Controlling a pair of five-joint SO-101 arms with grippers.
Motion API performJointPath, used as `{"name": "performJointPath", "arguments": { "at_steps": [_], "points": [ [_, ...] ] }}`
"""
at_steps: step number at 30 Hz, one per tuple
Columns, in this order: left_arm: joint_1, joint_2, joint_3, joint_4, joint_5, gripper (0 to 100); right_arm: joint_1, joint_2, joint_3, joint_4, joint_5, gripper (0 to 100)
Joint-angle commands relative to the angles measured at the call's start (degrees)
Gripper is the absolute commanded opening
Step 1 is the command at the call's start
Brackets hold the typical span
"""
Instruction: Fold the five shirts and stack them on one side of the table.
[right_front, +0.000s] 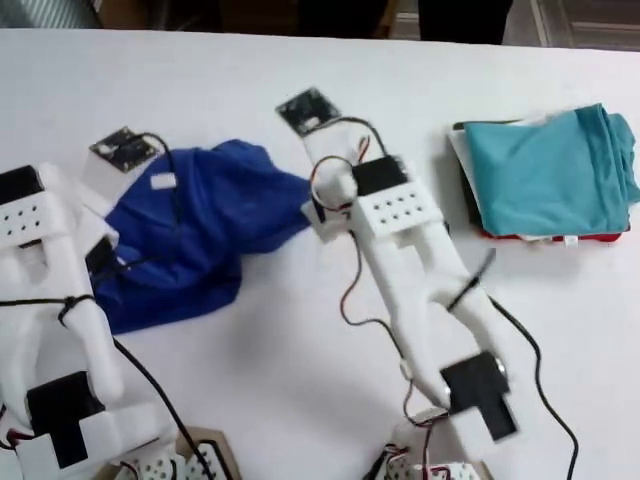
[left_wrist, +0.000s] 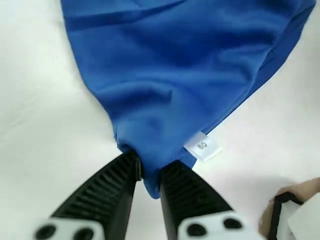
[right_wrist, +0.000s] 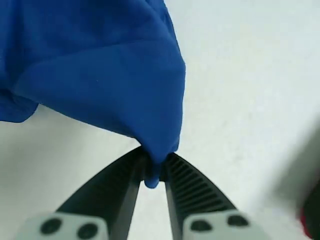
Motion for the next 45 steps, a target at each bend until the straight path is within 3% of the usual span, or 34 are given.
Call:
{"name": "performJointPath", "arguments": {
  "at_steps": [1, 6, 12, 17, 21, 27, 32, 37, 45],
  "points": [
    [0.7, -2.9, -10.68, 5.89, 0.26, 3, 0.92, -8.13, -0.44, -1.89, 2.9, 2.0],
    [0.7, -2.9, -22.37, 9.58, 1.41, 3, 3.82, -17.98, -0.62, -4.62, 3.52, 2.0],
    [6.07, -2.9, -26.77, 9.85, 11.25, 3, 8.4, -23.96, -0.26, -2.86, 4.4, 2.0],
    [15.47, -2.81, -16.75, 9.58, 12.4, 3, 14.73, -23.87, -0.18, -2.68, 7.74, 2.0],
    [18.55, -2.37, -7.52, 7.21, 12.31, 3, 15.96, -23.87, 3.43, -2.77, 9.93, 2.0],
    [18.46, -2.55, 3.3, 5.27, 12.22, 3, 15.16, -23.87, 8.97, -3.12, 11.25, 2.0],
    [17.23, -2.73, 11.03, 2.64, 11.52, 14, 15.25, -23.78, 9.23, -3.38, 11.34, 2.0],
    [15.82, -2.55, 17.63, -6.07, 10.81, 14, 15.6, -23.78, 9.23, -3.03, 11.25, 2.0],
    [16.62, -2.73, 23.34, -8.88, 10.29, 12, 15.78, -23.78, 9.23, -3.03, 11.08, 2.0]
  ]
}}
